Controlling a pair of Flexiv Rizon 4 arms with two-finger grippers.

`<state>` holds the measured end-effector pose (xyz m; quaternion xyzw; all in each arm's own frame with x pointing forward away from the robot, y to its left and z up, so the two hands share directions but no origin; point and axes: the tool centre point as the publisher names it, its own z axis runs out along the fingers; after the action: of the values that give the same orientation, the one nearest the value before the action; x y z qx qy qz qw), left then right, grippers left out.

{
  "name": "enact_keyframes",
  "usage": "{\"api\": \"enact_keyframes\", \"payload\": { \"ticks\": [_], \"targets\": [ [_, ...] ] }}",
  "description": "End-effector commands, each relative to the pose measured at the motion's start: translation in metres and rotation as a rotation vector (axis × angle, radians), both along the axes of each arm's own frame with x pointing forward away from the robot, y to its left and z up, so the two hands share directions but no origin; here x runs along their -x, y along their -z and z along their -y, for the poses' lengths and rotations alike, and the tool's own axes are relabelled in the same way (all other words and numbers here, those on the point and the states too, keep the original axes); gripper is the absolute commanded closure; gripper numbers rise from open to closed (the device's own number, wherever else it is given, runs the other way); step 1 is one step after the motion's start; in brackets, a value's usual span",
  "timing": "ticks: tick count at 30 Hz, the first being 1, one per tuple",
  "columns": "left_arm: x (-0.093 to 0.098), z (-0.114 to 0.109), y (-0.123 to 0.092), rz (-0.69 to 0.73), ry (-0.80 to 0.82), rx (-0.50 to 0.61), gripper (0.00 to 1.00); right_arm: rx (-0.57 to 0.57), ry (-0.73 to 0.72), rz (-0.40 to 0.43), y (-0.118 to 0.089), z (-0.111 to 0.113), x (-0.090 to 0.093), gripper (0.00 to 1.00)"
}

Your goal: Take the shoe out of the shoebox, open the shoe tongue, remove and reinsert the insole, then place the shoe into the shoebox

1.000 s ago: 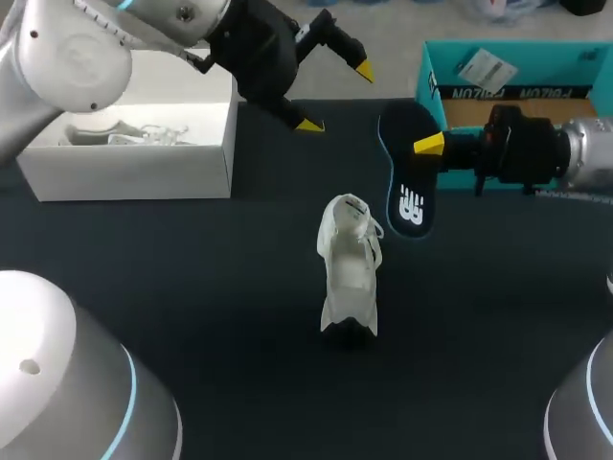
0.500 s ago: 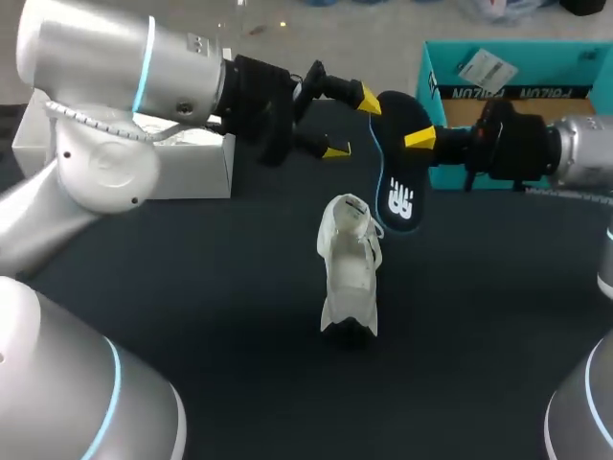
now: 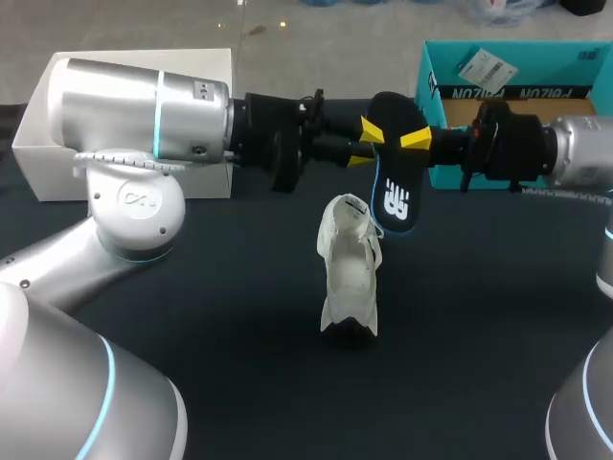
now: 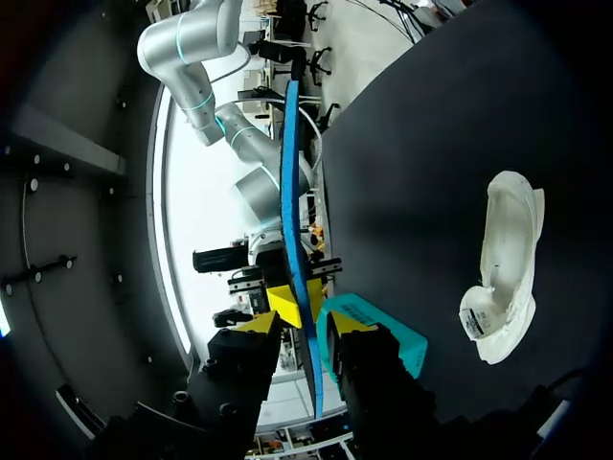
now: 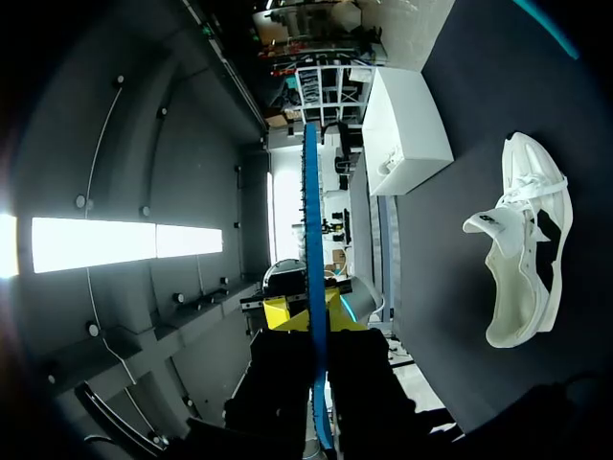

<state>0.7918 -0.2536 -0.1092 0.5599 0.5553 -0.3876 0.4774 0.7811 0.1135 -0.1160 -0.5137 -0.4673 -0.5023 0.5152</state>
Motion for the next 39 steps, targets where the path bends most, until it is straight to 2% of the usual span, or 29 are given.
{"api": "enact_keyframes", "payload": {
  "ticks": [1, 7, 9, 10, 12, 19, 20, 21, 28, 33, 39],
  "targets": [
    [-0.003, 0.009, 0.002, 0.007, -0.015, 0.017, 0.65, 0.003, 0.001, -0.003, 0.001, -0.004, -0.001, 1.0],
    [-0.004, 0.017, 0.0, 0.034, -0.016, 0.043, 0.73, 0.007, -0.003, -0.008, 0.003, -0.008, -0.001, 1.0],
    [-0.004, 0.019, -0.001, 0.052, -0.023, 0.045, 0.84, 0.007, -0.003, -0.01, 0.003, -0.009, -0.001, 1.0],
    [-0.005, 0.019, -0.001, 0.047, -0.031, 0.058, 0.92, 0.007, -0.001, -0.011, 0.003, -0.009, -0.001, 1.0],
    [-0.005, 0.019, -0.001, 0.053, -0.034, 0.059, 1.0, 0.007, 0.001, -0.011, 0.004, -0.009, -0.001, 1.0],
    [-0.004, 0.014, 0.006, 0.026, -0.044, 0.023, 1.0, -0.002, -0.002, -0.007, 0.003, -0.01, 0.0, 1.0],
    [-0.004, 0.012, 0.007, 0.017, -0.045, 0.018, 1.0, 0.002, -0.005, -0.005, 0.003, -0.01, 0.0, 0.63],
    [-0.004, 0.011, 0.008, 0.008, -0.052, 0.016, 1.0, 0.002, -0.004, -0.006, 0.004, -0.009, 0.001, 0.0],
    [0.004, -0.002, 0.005, -0.103, -0.082, 0.052, 1.0, 0.116, -0.016, 0.013, 0.02, 0.013, 0.007, 0.0],
    [0.006, -0.013, 0.003, -0.204, -0.114, 0.069, 1.0, 0.186, 0.005, 0.016, 0.035, 0.046, 0.011, 0.0],
    [0.01, -0.023, 0.006, -0.245, -0.119, 0.062, 1.0, 0.253, 0.009, 0.055, 0.046, 0.081, 0.021, 0.0]
  ]
}}
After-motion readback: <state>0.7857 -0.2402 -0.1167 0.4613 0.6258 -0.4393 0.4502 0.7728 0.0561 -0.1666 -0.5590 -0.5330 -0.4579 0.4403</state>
